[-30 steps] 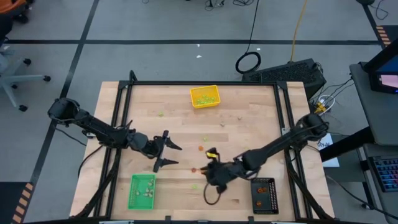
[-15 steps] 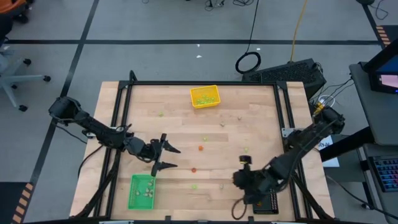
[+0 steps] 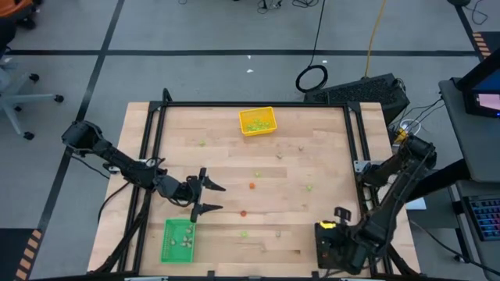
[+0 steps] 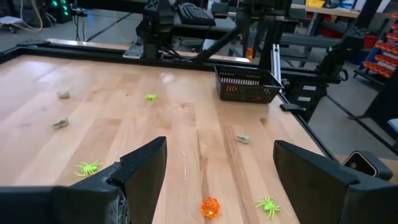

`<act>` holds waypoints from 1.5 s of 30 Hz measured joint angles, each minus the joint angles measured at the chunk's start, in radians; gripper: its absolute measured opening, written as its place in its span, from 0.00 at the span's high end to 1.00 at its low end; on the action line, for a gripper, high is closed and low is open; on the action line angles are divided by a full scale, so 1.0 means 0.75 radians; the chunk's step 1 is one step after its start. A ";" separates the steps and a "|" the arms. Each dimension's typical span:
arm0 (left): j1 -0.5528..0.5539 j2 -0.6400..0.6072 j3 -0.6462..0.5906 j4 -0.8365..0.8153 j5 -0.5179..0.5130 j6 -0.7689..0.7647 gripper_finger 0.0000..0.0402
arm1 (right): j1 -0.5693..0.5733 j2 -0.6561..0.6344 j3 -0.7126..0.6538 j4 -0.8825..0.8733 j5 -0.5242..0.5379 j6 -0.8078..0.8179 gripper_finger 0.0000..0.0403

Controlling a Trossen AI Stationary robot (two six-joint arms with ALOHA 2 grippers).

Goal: Sort Halloween decoration
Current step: Put the orange pumpkin toy into the black bin, then put the green spider toy into the yellow bin

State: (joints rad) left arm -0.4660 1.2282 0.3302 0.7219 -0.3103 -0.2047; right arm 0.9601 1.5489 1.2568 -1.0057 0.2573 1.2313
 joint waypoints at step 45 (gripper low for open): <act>-0.009 0.355 0.300 -0.288 -0.182 -0.060 0.27 | 0.060 0.295 0.069 -0.141 -0.229 0.216 0.63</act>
State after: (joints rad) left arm -0.4724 1.4944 0.5550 0.5062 -0.4469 -0.2500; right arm 1.0054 1.7699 1.3088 -1.1116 0.0855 1.3936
